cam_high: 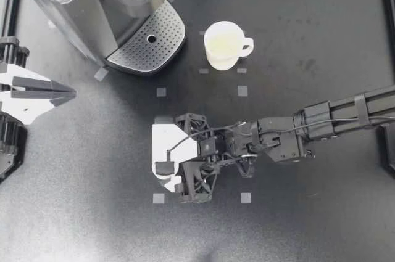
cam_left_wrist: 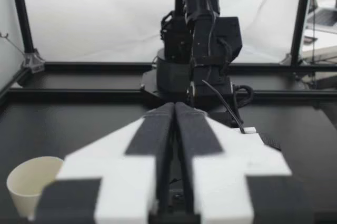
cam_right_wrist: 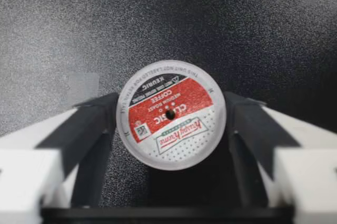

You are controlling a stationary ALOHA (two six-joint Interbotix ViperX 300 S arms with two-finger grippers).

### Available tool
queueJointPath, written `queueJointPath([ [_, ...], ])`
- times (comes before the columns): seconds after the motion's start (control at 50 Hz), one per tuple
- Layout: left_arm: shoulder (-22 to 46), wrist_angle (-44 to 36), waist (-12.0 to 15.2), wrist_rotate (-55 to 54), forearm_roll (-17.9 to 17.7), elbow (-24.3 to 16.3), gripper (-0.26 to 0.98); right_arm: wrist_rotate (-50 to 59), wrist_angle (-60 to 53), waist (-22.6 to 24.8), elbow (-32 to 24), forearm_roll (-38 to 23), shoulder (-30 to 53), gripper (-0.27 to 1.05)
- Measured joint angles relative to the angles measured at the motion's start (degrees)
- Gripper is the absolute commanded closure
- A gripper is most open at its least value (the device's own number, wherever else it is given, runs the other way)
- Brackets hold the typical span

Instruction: Place the coffee capsule inside the capsule container, then place the cup onto the center of the cup tray.

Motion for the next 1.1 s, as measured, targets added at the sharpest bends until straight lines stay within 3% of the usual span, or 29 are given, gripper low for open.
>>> queueJointPath([
  [0.12,0.0,0.0,0.0,0.0,-0.1,0.0,0.61,0.1,0.0,0.0,0.0,0.0,0.0,0.24],
  [0.36,1.0,0.1,0.0,-0.9,0.0,-0.4,0.61,0.7,1.6,0.0,0.0,0.0,-1.1,0.25],
  [0.54,6.1,1.5,0.9,-0.9,-0.4,-4.9,0.61,1.7,4.3,-0.1,2.5,0.3,-7.0,0.25],
  [0.68,11.8,9.0,3.6,-0.9,-0.8,-11.3,0.61,3.9,4.2,0.0,6.9,0.7,-13.8,0.25],
  [0.88,20.7,23.9,6.9,0.0,0.1,-25.2,0.61,8.7,-2.6,-0.2,16.8,0.9,-22.9,0.25],
  [1.1,30.9,45.9,7.9,-0.9,5.0,-41.3,0.61,10.8,-14.0,-1.5,27.5,0.9,-31.5,0.24],
])
